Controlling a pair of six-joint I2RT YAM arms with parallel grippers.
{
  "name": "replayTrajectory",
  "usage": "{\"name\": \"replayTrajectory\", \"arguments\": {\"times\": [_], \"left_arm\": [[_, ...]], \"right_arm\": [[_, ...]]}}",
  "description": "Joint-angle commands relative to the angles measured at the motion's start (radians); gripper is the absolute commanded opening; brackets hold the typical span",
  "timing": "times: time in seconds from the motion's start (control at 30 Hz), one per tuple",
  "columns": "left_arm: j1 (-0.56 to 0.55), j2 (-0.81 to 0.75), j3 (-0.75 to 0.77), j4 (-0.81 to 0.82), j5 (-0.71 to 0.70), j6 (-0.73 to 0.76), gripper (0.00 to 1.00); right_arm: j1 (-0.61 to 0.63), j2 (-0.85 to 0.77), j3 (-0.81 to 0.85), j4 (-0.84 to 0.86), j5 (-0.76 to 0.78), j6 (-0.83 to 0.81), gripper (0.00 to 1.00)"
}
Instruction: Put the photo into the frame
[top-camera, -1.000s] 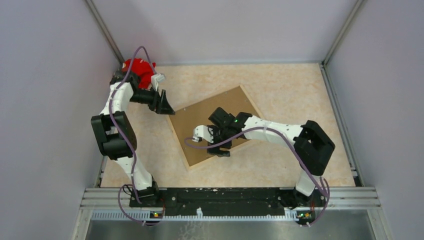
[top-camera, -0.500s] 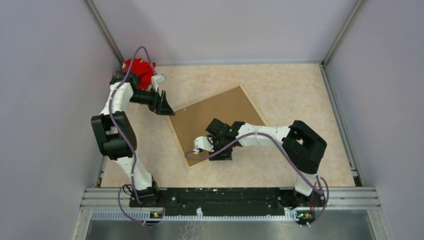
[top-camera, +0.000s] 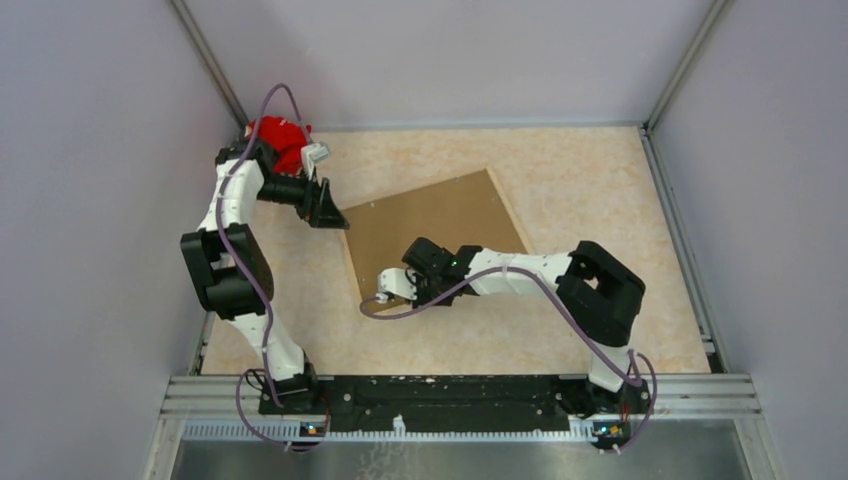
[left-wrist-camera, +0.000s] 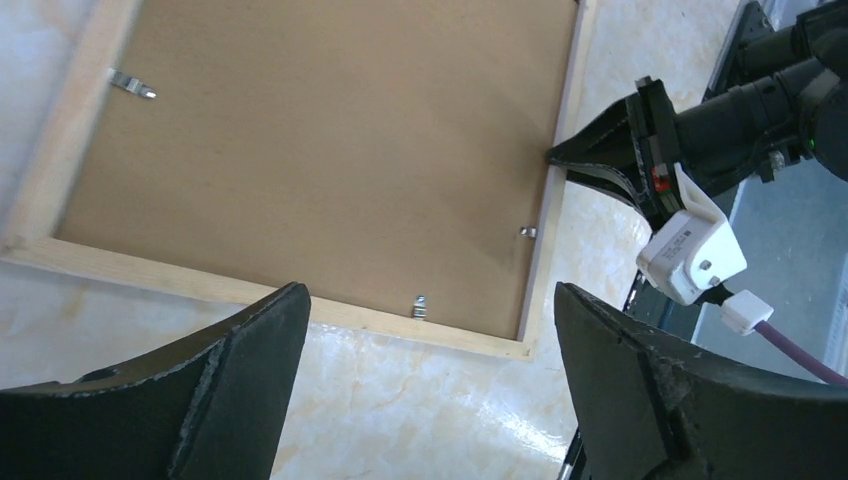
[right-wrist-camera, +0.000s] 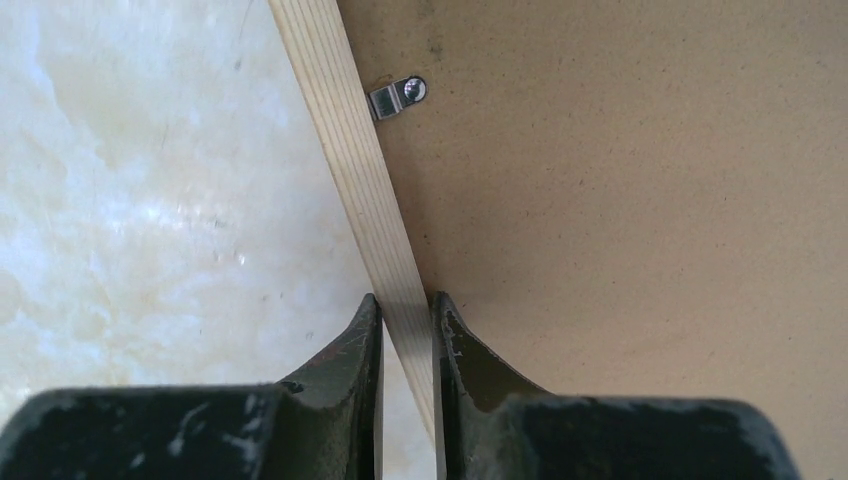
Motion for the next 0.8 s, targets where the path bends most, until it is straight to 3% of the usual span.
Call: {"name": "replayTrajectory", "arguments": {"times": [0.0,0.3,0.43,0.57,0.77], "left_arm": [[-0.002,-0.048,0.014,-0.134,0.080,0.261,0.99],[0.009,-0.313,-0.270,-0.156,0.011,0.733,0.99],[0.007,-0.439,-0.350,-0.156,0.107,0.842,0.99],[0.006,-0.532,-0.444,-0.141,0.092,0.996,0.99],[-0.004,-0.690,-0.635,0.229,0.036,0.968,0.99]], "right_arm": [[0.001,0.017,0.148,0.066,0.003,0.172,0.00],[-0.050,0.052,0.413,-0.064,-0.159,0.374,0.00],[-0.089,0.052,0.465,-0.068,-0.222,0.437,0.00],[-0.121,0.039,0.507,-0.063,-0.285,0.494,0.00],[-0.133,0.042,0.600,-0.119,-0.320,0.536,0.00]]}}
